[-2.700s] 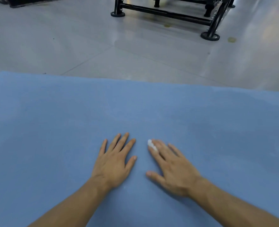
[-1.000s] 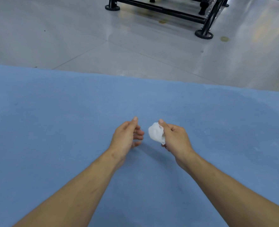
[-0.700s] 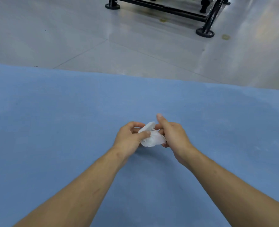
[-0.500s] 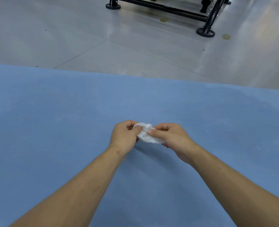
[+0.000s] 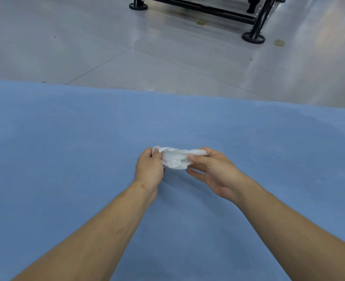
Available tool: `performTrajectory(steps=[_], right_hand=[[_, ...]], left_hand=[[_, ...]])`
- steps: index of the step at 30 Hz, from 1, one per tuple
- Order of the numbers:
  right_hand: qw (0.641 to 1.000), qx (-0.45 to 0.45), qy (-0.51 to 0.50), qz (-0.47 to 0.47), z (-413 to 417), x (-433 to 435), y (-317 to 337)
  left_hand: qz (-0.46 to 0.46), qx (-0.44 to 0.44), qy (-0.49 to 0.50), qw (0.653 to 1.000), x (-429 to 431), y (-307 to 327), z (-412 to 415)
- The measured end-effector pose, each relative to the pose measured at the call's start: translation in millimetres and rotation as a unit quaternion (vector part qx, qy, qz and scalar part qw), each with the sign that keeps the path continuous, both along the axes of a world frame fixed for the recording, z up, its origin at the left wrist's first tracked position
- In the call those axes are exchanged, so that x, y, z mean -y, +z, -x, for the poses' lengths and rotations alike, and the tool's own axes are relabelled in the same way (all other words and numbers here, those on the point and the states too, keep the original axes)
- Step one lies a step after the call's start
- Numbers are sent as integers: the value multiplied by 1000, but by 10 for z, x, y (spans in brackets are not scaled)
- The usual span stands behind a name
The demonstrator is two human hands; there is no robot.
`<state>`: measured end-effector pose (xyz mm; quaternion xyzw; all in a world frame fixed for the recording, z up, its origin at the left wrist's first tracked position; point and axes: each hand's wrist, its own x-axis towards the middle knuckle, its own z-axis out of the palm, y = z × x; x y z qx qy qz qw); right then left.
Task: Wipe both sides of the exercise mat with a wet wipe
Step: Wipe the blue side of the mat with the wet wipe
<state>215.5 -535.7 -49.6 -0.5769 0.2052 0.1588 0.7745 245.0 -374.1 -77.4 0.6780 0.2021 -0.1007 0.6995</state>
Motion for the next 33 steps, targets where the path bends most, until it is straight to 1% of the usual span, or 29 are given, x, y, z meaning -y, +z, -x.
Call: performTrajectory(steps=[3, 5, 6, 8, 10, 11, 14, 15, 16, 17, 20, 22, 25, 27, 29, 31, 32, 33], right_hand=[[996, 21, -71, -54, -37, -51, 12], [992, 15, -117, -54, -64, -83, 26], [989, 7, -143, -37, -79, -83, 31], [984, -4, -173, 40, -106, -41, 7], [979, 0, -171, 114, -117, 23, -51], [977, 5, -168, 129, -115, 40, -77], [973, 27, -136, 187, -72, 14, -119], [971, 37, -119, 206, -52, -7, -115], [969, 46, -102, 219, -35, -27, -108], [968, 54, -88, 228, -21, -34, -108], [957, 58, -63, 278, 0, 10, -122], [944, 47, -59, 321, 1, 71, -181], [936, 24, -54, 348, 2, 134, -287], [930, 10, -55, 363, 7, 152, -332], [918, -15, -52, 393, 10, 183, -368], [907, -50, -61, 413, -8, 224, -379], [914, -71, -66, 393, -17, 247, -366], [930, -96, -61, 350, -31, 260, -324]], left_hand=[[-16, 24, -16, 999, 19, 30, 16], [-27, 46, -53, 997, 41, 53, 43], [-38, 58, -73, 995, 52, 56, 59], [-65, 76, -97, 990, 59, 24, 79], [-79, 75, -97, 989, 59, -17, 83], [-66, 65, -86, 992, 65, -14, 88], [56, 0, -28, 998, 110, 74, 89], [85, -16, -10, 996, 119, 84, 85], [93, -26, 3, 995, 125, 83, 92], [68, -27, 7, 997, 130, 62, 104], [-71, 2, -43, 997, 117, -31, 143], [-108, 0, -85, 991, 116, -39, 165], [-146, -20, -141, 979, 112, -88, 177], [-138, -39, -149, 978, 88, -128, 194], [-98, -64, -145, 982, 62, -155, 196], [-75, -79, -132, 985, 44, -152, 173], [-63, -82, -130, 986, 45, -122, 168], [-41, -90, -141, 985, 50, -101, 168]])
